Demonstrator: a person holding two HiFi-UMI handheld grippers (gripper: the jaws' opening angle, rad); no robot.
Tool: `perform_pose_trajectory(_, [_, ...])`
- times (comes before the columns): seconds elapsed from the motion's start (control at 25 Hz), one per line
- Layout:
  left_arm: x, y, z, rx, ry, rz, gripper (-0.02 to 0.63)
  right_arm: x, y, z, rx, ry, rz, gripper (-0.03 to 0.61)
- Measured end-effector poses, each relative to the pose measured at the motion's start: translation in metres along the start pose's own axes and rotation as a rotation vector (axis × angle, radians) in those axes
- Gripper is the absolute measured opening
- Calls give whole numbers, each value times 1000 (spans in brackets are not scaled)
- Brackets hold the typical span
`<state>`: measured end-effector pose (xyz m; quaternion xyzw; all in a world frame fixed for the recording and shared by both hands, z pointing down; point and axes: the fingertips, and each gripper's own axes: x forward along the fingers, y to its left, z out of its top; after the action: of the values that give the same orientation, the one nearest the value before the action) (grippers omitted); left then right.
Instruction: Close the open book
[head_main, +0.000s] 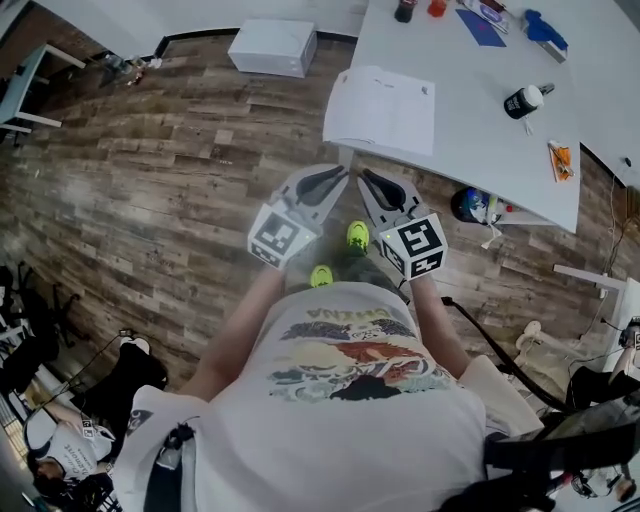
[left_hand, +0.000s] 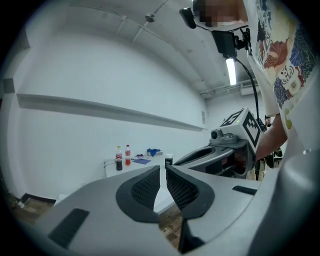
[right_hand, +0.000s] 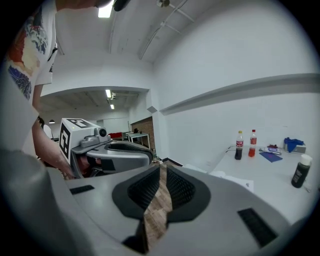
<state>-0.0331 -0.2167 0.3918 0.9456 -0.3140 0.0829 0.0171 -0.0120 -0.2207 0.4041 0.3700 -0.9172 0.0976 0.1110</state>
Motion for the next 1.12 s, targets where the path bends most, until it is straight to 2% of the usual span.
perform_pose_trajectory(0.36, [71,38,3,-37,16,51,111,28,-76,6,-5,17,75,26])
perform_pose_trajectory(0.64, [108,63,-4,-2,24,101,117,44,-132,1,-12,28,97,26])
perform_pose_trajectory(0.84, [119,71,-12,-17,29,111,118,48,-152,-1,-17,42,104,47])
perform_pose_trajectory(0.92, [118,73,-17,-3,49,116,124,49,-157,1,-15,42,105,95])
perform_pose_trajectory(1.12, [117,82,-40,50,127,125,141,52,-169,-3,-14,46,102,98])
